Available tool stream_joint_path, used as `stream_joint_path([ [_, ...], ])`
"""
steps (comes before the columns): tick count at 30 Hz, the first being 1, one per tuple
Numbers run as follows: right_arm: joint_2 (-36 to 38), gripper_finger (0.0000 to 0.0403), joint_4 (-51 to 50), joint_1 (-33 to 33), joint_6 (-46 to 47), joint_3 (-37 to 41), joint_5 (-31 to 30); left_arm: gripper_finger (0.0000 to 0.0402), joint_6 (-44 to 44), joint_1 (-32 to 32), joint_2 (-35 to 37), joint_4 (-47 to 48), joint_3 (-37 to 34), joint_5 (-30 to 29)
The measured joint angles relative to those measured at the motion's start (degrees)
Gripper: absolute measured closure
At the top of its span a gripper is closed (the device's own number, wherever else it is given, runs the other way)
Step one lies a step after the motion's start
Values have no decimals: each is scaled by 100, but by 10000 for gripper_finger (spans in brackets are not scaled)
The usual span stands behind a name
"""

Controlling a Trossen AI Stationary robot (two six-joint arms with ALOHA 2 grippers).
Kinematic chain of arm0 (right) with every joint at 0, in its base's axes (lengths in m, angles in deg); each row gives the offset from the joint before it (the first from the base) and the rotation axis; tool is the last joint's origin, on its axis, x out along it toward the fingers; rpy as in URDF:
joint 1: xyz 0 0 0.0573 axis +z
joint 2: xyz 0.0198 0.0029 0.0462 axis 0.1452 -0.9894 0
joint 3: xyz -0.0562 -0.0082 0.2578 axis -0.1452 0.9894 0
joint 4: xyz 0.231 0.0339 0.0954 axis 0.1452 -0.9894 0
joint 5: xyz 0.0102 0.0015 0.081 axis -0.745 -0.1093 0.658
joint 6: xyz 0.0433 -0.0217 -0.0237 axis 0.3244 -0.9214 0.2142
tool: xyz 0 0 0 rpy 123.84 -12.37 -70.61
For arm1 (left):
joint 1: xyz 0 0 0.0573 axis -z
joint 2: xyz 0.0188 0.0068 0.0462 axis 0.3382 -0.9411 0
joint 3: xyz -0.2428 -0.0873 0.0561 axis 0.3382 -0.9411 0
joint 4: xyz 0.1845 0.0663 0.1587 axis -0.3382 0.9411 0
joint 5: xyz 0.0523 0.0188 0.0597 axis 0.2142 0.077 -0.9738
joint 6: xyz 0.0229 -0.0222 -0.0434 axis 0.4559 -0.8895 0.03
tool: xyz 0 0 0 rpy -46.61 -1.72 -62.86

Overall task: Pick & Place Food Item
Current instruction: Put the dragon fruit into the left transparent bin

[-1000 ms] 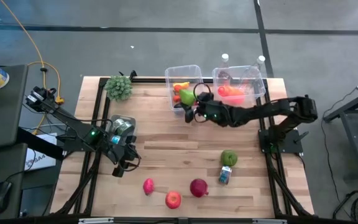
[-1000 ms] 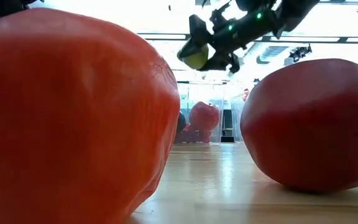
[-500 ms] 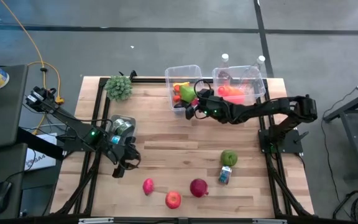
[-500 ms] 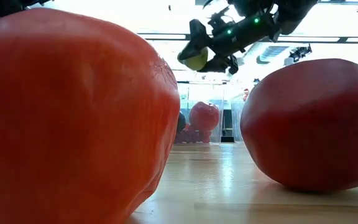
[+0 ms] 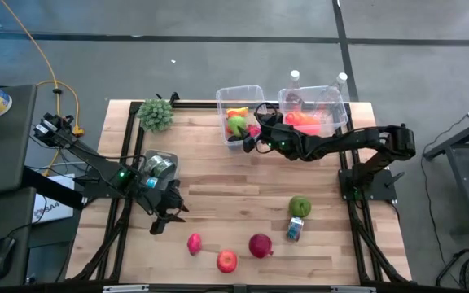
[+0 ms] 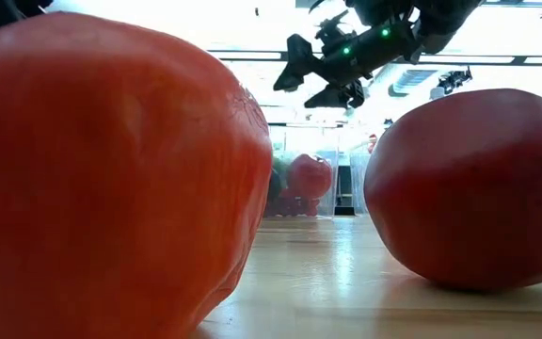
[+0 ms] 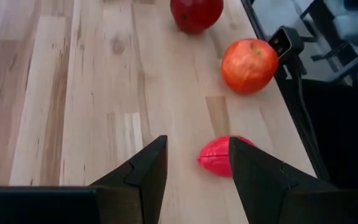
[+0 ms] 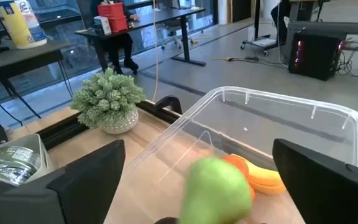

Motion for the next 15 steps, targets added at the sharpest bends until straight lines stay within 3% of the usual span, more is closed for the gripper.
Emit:
stream_joint_path([
  [9, 1, 5, 367, 74, -1933, 0, 176, 238, -8, 0, 0, -90, 0, 0],
  [15, 66, 5, 741, 539, -2866, 0, 1359, 238, -24, 31, 0, -123, 0, 17],
])
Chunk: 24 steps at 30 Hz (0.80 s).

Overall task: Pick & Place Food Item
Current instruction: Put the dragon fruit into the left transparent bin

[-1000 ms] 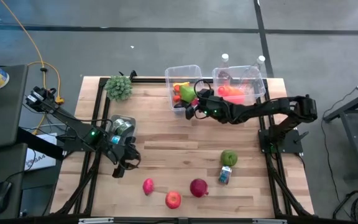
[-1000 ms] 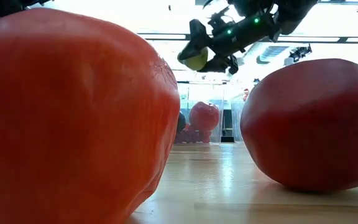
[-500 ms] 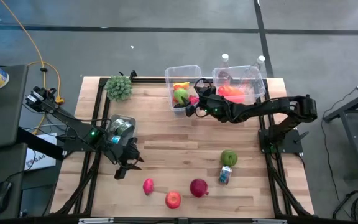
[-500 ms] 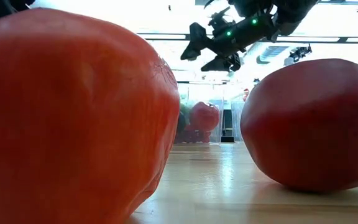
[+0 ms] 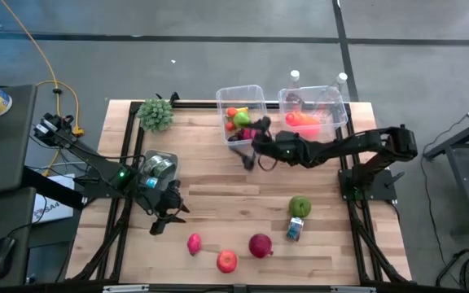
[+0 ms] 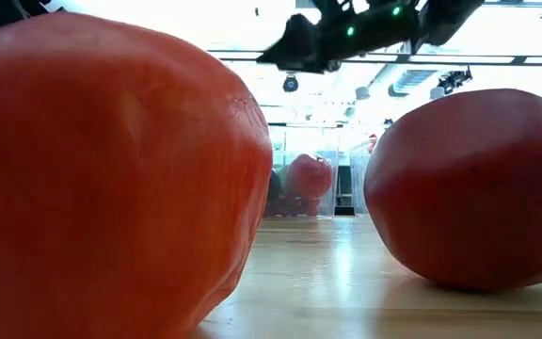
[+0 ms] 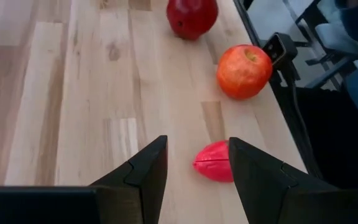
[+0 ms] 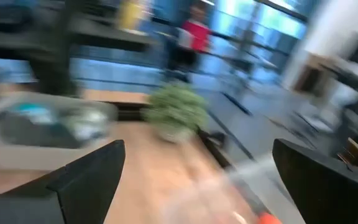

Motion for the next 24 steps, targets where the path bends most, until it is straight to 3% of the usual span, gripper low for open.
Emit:
stream_joint_path([
  [8, 9, 8, 41, 847, -188, 0, 915, 238, 48, 70, 0, -73, 0, 91],
  [12, 9, 9, 56, 1379, -593, 0, 1020, 236, 597, 179, 0, -91, 0, 222],
  [18, 9, 9, 350, 2053, -1113, 0, 440, 198, 1258, 551, -159, -119, 0, 67],
  [24, 9, 9, 336, 2351, -1069, 0, -700, 125, 1740, 857, -814, -488, 0, -14],
])
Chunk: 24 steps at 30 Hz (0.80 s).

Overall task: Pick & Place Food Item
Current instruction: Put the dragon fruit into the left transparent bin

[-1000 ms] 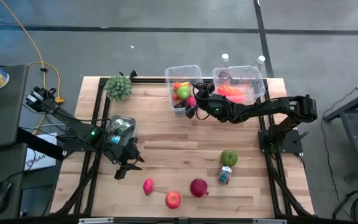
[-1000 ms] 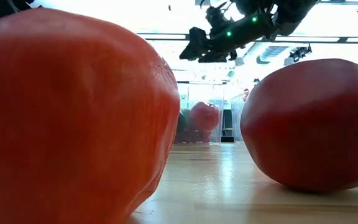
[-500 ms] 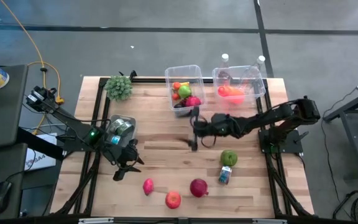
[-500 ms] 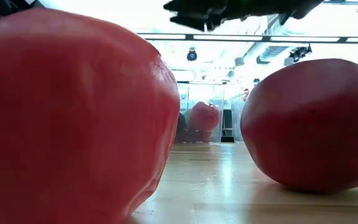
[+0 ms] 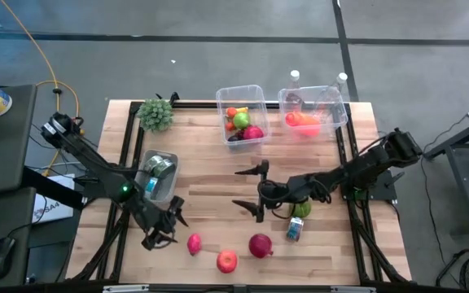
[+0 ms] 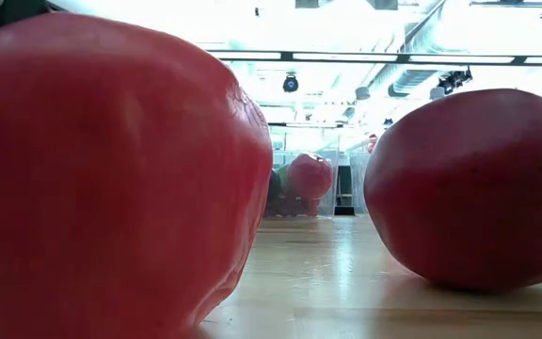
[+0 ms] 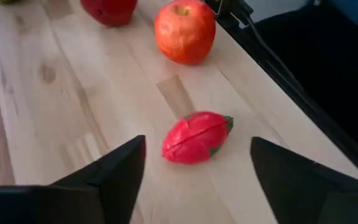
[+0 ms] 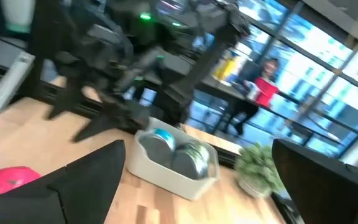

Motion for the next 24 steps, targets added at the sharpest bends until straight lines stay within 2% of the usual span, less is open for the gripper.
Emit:
stream_joint_path([
  [3, 0, 9, -55, 18, 209, 0, -120, 86, 330, 61, -392, -466, 0, -74],
  [5, 0, 9, -79, 15, 437, 0, -126, 65, 626, 70, -571, -859, 0, -378],
  [8, 0, 9, -89, 15, 668, 0, -130, 49, 579, 61, -707, -1156, 2, -506],
  [14, 0, 9, -428, 47, 1238, 0, -110, 46, 424, 65, -760, -1629, 2, -504],
  [19, 0, 9, -749, 295, 995, 0, -145, 46, 712, 65, -760, -2601, 2, -512],
  [24, 0, 9, -748, 605, 962, 0, -643, 46, 966, 65, -758, -2919, 2, -512],
])
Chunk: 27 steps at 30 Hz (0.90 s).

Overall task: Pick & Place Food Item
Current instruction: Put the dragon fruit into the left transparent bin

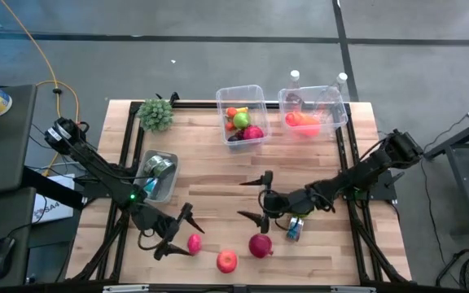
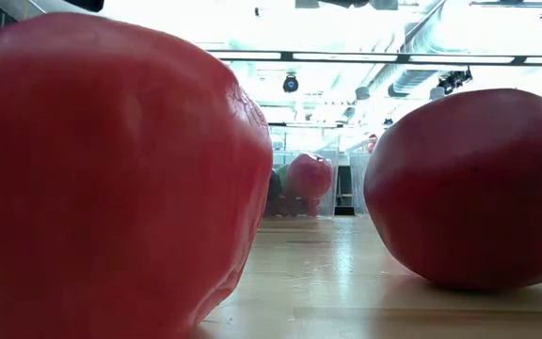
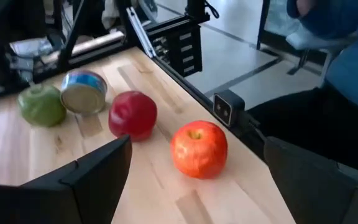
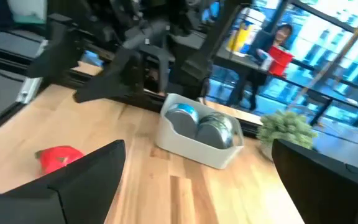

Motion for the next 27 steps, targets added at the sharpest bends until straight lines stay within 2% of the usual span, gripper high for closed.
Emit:
stream_joint_path([
  [3, 0, 9, 1, 151, 5, 0, -330, 46, 496, 13, 0, 2, 0, 0],
  [7, -1, 9, -43, 248, 325, 0, -362, 46, 957, 171, 0, -8, 0, 12],
  [13, -2, 9, -68, 376, 697, 0, -317, 46, 933, 500, 0, 4, 0, 7],
  [21, -2, 9, -72, 566, 845, 0, -188, 46, -530, 756, 2, -242, 0, 13],
  [27, -4, 9, 10, 751, 824, 0, -184, 46, -939, 750, 2, -618, 0, 9],
])
